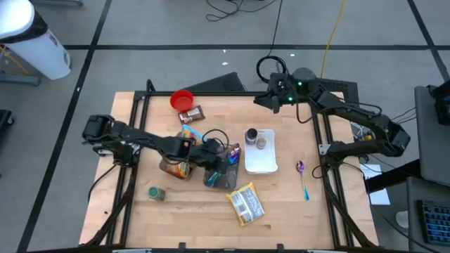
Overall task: Pick & Place Food Item
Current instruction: Put the blue spoon into the right gray bin
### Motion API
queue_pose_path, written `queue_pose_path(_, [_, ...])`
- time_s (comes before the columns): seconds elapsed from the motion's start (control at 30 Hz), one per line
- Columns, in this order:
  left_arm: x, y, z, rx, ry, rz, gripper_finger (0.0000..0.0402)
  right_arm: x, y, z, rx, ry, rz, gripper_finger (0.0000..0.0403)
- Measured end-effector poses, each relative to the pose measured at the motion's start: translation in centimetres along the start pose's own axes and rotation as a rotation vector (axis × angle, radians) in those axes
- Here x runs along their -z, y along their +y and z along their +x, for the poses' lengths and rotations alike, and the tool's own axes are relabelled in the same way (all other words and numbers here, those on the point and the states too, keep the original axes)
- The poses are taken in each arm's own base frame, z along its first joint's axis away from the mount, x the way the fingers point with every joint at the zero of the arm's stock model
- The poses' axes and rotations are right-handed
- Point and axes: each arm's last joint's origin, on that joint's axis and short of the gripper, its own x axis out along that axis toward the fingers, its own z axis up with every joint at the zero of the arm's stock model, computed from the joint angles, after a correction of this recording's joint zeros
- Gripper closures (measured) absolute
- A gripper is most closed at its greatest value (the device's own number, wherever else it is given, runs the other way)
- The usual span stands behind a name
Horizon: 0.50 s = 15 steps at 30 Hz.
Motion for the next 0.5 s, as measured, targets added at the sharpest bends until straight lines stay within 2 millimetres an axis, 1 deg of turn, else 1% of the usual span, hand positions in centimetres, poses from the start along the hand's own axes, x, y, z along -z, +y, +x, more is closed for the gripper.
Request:
queue_pose_path(0.07, [0.0,-0.2,0.8,-0.013,0.030,0.012,0.0396,0.1,-0.1,-0.9,0.014,-0.016,0.005,0.0232])
queue_pose_path(0.17, [0.2,0.0,1.7,-0.064,0.073,0.021,0.0394,0.4,-0.2,-2.0,0.029,-0.036,0.006,0.0232])
queue_pose_path(0.33, [0.1,0.0,1.9,-0.120,0.120,0.028,0.0395,1.3,-0.5,-3.7,0.055,-0.068,0.035,0.0232])
queue_pose_path(0.5, [0.2,0.3,1.9,-0.148,0.140,0.029,0.0390,2.4,-0.7,-4.7,0.069,-0.080,0.068,0.0232])
